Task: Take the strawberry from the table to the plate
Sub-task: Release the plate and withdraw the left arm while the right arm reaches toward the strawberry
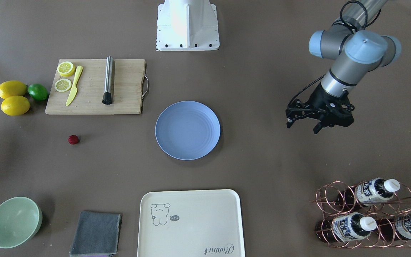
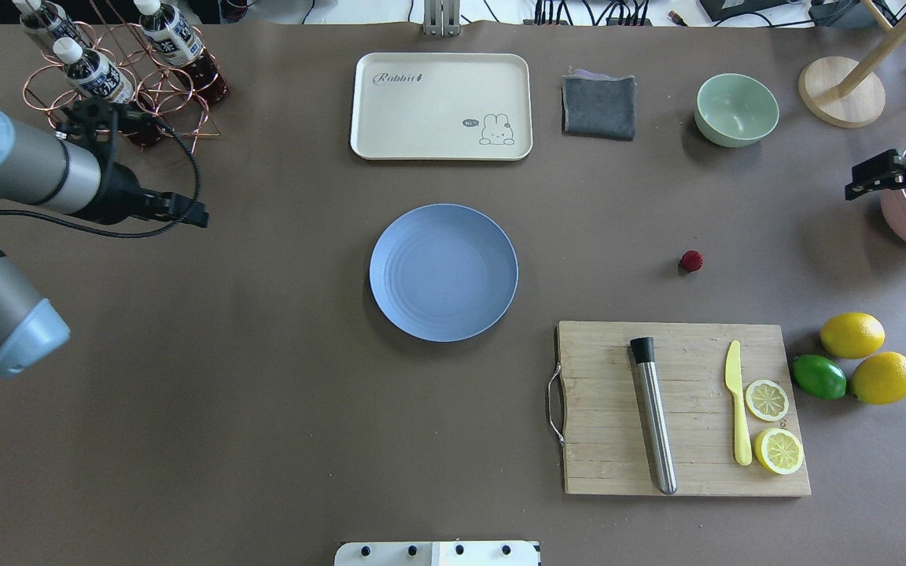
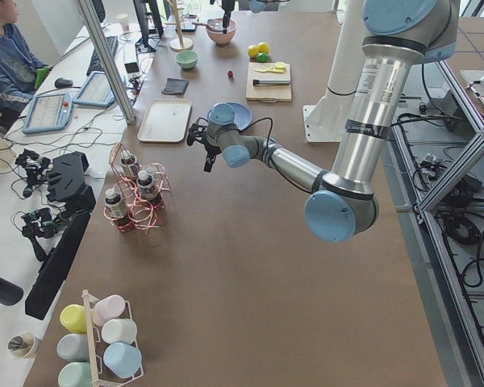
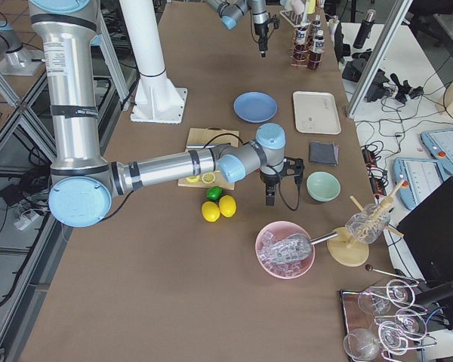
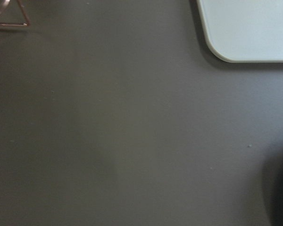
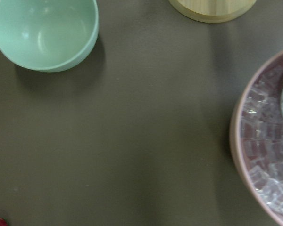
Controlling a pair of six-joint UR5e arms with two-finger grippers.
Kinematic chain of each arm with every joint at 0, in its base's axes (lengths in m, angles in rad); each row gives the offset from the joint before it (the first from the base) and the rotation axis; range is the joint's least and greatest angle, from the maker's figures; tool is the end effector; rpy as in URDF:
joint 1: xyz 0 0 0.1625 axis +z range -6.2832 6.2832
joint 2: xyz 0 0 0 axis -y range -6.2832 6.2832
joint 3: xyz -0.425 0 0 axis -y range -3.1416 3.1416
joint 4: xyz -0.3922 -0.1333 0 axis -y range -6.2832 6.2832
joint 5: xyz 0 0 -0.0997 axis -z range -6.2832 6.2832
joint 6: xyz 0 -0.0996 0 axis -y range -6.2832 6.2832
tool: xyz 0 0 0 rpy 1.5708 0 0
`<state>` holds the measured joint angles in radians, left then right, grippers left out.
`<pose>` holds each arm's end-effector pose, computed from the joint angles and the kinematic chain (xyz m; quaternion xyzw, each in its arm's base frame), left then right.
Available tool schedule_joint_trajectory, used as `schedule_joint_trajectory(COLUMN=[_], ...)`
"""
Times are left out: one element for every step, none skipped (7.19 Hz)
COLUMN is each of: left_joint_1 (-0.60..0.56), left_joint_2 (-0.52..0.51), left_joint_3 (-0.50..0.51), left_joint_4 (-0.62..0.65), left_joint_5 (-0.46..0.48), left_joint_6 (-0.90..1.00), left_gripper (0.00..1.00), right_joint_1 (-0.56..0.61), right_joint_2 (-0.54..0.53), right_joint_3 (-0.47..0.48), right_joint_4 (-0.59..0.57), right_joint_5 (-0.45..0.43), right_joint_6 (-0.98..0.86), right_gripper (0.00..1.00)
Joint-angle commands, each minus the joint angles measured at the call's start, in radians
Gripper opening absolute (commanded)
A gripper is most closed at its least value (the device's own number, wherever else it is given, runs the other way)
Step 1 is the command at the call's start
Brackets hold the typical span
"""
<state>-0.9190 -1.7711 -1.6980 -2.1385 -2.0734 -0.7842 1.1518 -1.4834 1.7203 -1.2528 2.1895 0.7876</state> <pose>0.2879 -0.5179 0.4296 0.1682 0.4446 0.0496 0.8784 -0.1531 -0.5293 0.5103 0.0487 -0.3891 0.0859 0.9159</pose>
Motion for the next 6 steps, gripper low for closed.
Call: schedule_joint_trajectory(left_joint_1=[-0.249,-0.387,-0.47,-0.498,-0.512,-0.521], left_joint_2=[0.157,0.203,0.264,0.269,0.275,0.283], left_joint_3=[0.018,0.068,0.136,0.194,0.189,0.198], left_joint_4=[0.005,0.002,0.002,0.02,0.025,0.028], left_joint_5=[-0.19,-0.302,-0.312,-0.303,-0.297,-0.303], left_joint_6=[0.376,0.443,0.463,0.464,0.476,0.485], left_gripper=[0.98,0.98,0.98,0.98,0.98,0.98], right_joint_1=[-0.171,-0.225,-0.26,-0.292,-0.303,-0.325], right_joint_2=[0.099,0.113,0.144,0.156,0.15,0.149], right_joint_3=[0.002,0.004,-0.001,-0.008,-0.01,-0.014], right_joint_4=[0.001,0.001,0.0,0.0,0.001,0.001], right_joint_5=[-0.101,-0.126,-0.135,-0.166,-0.175,-0.197], right_joint_6=[0.226,0.243,0.245,0.246,0.246,0.274], right_gripper=[1.0,1.0,1.0,1.0,1.0,0.99])
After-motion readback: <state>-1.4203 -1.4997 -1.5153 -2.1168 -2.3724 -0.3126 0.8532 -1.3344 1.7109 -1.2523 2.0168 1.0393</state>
